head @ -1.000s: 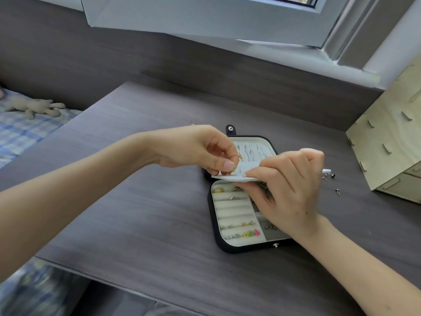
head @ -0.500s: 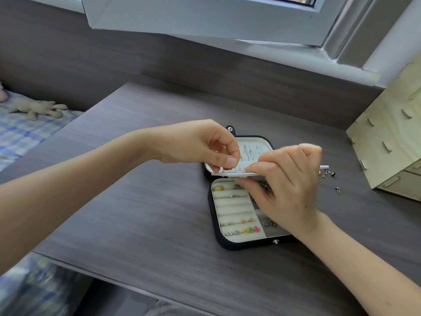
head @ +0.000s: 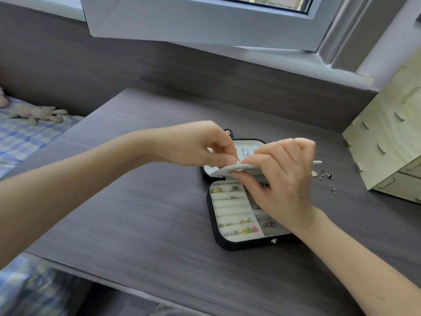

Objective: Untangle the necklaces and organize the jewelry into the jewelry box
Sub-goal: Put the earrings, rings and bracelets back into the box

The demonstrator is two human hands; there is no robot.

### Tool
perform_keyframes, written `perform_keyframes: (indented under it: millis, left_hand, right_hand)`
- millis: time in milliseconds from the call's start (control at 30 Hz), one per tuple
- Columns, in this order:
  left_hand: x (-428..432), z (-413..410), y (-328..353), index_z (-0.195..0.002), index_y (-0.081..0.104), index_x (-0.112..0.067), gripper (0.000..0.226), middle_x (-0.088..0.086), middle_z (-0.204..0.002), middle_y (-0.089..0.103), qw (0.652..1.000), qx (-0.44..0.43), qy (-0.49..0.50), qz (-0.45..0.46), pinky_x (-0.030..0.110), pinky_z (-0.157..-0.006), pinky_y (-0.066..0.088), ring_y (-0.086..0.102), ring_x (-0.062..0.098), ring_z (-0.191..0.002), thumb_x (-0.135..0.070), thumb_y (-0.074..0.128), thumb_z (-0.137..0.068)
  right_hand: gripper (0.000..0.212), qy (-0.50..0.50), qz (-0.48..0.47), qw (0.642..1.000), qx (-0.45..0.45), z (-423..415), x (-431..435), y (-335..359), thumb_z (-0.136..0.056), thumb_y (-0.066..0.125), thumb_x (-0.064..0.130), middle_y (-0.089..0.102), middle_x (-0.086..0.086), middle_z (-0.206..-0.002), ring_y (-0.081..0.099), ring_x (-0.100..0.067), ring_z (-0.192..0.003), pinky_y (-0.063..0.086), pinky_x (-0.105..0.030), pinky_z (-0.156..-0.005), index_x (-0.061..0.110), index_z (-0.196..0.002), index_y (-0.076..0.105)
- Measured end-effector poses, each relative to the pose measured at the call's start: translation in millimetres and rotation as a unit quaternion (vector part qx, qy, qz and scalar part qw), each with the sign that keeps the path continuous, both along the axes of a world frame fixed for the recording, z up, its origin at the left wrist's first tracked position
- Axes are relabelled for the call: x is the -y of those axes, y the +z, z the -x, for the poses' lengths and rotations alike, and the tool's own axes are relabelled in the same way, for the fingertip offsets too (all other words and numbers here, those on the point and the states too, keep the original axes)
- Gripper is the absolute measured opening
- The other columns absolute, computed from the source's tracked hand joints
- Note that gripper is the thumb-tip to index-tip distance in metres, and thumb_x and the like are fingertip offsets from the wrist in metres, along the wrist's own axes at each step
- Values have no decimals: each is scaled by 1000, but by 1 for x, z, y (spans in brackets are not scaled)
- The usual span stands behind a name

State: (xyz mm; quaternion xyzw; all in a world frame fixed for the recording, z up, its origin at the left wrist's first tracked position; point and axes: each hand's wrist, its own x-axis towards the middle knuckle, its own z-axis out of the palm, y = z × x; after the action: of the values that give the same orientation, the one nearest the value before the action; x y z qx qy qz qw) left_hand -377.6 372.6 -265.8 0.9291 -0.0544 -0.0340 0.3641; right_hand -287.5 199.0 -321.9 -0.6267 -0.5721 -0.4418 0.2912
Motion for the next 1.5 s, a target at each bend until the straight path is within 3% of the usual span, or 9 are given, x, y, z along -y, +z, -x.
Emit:
perform_keyframes:
  millis: [200,333,467,567,667,833,1133,1300,1500]
  left_hand:
    - [-8,13,-5,-112,64,-11,43,1,-105,70,975,20,60,214,27,-89,52,65,13,-100,-41,41,-90]
    - [-1,8,-17,-101,68,-12,21,0,-94,73,954,80,177,228,29,-80,56,69,10,-89,-26,63,-86]
    - [-1,-4,-31,-94,70,-9,11,0,-90,74,937,97,260,213,38,-82,56,70,12,-84,-11,70,-82]
    - [-1,-10,-35,-87,70,-10,5,1,-85,74,914,89,299,259,33,-76,58,71,14,-80,-8,69,-83]
    - [0,-13,-35,-85,69,-8,7,1,-82,73,893,74,311,316,26,-70,59,70,13,-75,-2,68,-82]
    - [2,-15,-35,-85,68,-6,10,8,-90,70,880,53,319,346,34,-83,54,66,19,-82,3,63,-84]
    - [6,-21,-37,-81,65,-10,17,11,-90,67,888,45,330,318,39,-87,50,61,22,-87,2,56,-90]
    - [0,-13,-32,-80,68,-10,7,12,-86,65,897,50,325,296,33,-75,48,55,19,-78,-4,67,-84]
    - [-3,-11,-27,-105,58,-13,23,3,-85,58,882,80,326,331,28,-72,54,60,14,-77,-4,65,-85]
  right_hand:
    - [37,-70,30,993,-96,-8,-23,14,-78,72,44,65,1,-91,56,-21,-87,30,-35,-82,11,-95,65]
    - [43,-99,46,988,-111,-16,-30,14,-81,63,51,65,2,-105,59,-20,-98,31,-39,-90,14,-103,65]
    - [16,-140,7,973,-183,-43,5,16,-90,57,30,65,4,-102,57,-17,-96,30,-35,-88,18,-93,68]
    - [15,-281,91,920,-256,-86,42,11,-88,58,18,70,-2,-93,61,-29,-90,33,-37,-81,18,-85,73]
    - [14,-359,229,836,-345,-116,64,3,-88,61,21,72,-5,-98,60,-30,-99,41,-41,-90,17,-90,74]
    - [16,-391,271,789,-388,-130,62,-5,-87,64,30,71,-7,-95,60,-29,-98,44,-35,-83,16,-89,73]
    - [27,-442,238,762,-409,-139,54,-11,-85,63,43,70,-7,-83,62,-29,-93,41,-30,-67,22,-68,65]
    - [10,-432,213,756,-444,-142,50,-14,-86,63,29,68,-8,-99,58,-30,-102,44,-33,-79,21,-81,64]
    - [12,-397,162,788,-442,-144,54,-15,-84,66,20,69,-9,-91,61,-30,-96,46,-34,-78,18,-73,63]
